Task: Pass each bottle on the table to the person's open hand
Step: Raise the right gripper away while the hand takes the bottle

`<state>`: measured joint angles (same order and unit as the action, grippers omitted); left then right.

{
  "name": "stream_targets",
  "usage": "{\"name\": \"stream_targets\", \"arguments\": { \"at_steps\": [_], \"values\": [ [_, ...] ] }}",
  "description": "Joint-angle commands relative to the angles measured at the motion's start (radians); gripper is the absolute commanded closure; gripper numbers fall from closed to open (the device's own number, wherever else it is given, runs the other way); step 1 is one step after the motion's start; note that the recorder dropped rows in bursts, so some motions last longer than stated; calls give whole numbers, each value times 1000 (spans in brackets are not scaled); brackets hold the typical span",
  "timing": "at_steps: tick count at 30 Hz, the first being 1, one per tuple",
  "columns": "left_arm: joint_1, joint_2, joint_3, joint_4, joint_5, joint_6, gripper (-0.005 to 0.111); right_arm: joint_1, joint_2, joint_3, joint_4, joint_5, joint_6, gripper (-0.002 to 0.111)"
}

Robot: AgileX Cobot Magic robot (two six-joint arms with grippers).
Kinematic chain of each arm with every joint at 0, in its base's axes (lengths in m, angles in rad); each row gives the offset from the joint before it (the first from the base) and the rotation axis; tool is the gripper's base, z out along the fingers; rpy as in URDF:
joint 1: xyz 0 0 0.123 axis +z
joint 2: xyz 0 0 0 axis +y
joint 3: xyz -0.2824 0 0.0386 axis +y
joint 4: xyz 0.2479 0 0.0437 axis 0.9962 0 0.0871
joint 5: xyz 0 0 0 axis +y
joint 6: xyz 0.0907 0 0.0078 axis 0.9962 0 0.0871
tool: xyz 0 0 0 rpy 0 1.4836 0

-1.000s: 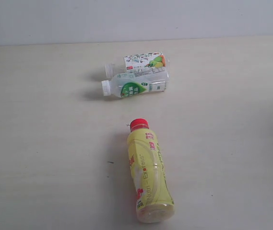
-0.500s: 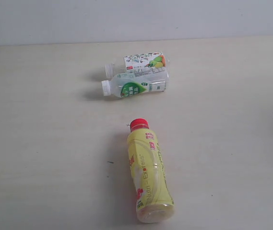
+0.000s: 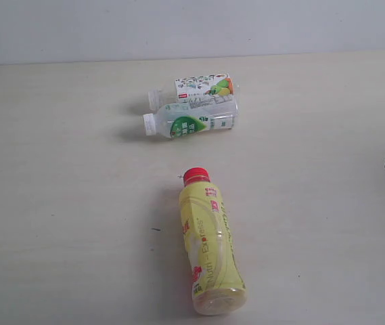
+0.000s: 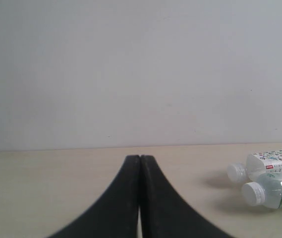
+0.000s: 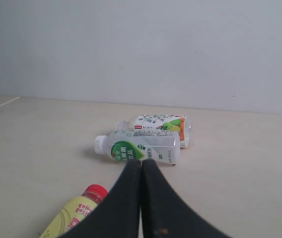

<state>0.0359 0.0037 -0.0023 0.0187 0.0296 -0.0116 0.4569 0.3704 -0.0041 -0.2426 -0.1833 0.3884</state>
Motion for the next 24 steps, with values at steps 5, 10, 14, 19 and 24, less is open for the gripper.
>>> {"name": "stream_targets", "arguments": {
  "at_steps": [5, 10, 14, 19, 24],
  "values": [
    [3, -4, 2, 0, -1, -5, 107, -4, -7, 4, -12, 10, 15, 108],
    [3, -4, 2, 0, -1, -5, 107, -4, -7, 4, -12, 10, 15, 108],
    [3, -4, 2, 0, -1, -5, 107, -4, -7, 4, -12, 10, 15, 108],
    [3, -4, 2, 0, -1, -5, 107, -4, -7, 4, -12, 10, 15, 108],
    [3, -4, 2, 0, -1, -5, 107, -4, -7, 4, -12, 31, 34, 108]
  ]
}}
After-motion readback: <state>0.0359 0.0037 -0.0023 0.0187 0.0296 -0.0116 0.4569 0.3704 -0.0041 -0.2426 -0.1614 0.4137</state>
